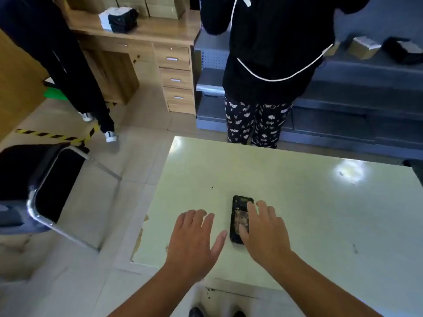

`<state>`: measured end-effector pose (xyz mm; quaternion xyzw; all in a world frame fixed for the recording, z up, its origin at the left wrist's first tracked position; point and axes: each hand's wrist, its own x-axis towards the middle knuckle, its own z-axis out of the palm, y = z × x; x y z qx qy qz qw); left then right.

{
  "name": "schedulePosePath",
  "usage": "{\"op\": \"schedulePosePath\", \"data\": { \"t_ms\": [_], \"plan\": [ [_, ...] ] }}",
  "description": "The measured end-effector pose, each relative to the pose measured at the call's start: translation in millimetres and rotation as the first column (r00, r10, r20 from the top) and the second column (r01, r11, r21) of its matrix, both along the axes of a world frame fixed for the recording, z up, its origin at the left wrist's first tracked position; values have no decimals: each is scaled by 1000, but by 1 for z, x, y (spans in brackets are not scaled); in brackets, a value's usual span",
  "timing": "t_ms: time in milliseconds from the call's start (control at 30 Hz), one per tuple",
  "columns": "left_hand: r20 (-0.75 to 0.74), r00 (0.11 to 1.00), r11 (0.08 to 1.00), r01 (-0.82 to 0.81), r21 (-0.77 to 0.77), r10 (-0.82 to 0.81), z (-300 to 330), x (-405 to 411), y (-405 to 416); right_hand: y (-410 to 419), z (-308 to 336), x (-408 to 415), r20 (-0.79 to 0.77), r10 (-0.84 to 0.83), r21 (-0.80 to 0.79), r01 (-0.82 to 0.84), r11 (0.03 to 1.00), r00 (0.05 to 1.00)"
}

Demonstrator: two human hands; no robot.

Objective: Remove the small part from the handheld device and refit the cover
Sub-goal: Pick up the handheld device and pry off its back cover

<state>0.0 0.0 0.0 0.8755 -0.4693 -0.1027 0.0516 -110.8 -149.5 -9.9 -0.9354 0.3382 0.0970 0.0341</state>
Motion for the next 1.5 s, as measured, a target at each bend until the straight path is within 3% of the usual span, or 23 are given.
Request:
{"op": "schedulePosePath", "data": {
  "t_ms": [233, 500, 867, 1033, 1100, 1200, 1300, 1400, 1500],
  "plan": [
    [-53, 999, 1000, -12, 25, 13, -51, 16, -4, -20, -76, 47, -97, -128, 78, 136, 988, 987],
    [-56, 998, 1000, -23, 20, 24, -70, 27, 6, -23, -99, 59, -104, -210, 120, 221, 968, 972],
    [-88, 995, 998, -53, -17, 51, -75, 28, 11, -34, -85, 73, -174, -303, 223, 337, 915, 937],
    [-279, 951, 991, -135, 10, 132, -76, 27, 11, -26, -21, 59, -127, -221, 214, 244, 946, 967],
    [-455, 866, 972, -235, -8, 205, -75, 22, 8, -18, 16, 47, -84, -184, 208, 198, 958, 979],
    [-714, 632, 914, -405, 28, 302, -71, 5, 0, -2, 68, 28, -41, -142, 219, 148, 964, 989],
    [-863, 430, 887, -460, 44, 266, -53, -20, -22, 10, 111, 10, -8, -138, 219, 136, 966, 990],
    [-987, 19, 834, -537, 125, 161, -21, -42, -49, 16, 135, -4, 30, -147, 188, 139, 972, 989],
    [-941, -338, 862, -485, 148, -29, 14, -62, -56, 21, 144, -13, 67, -161, 152, 149, 977, 985]
  ]
}}
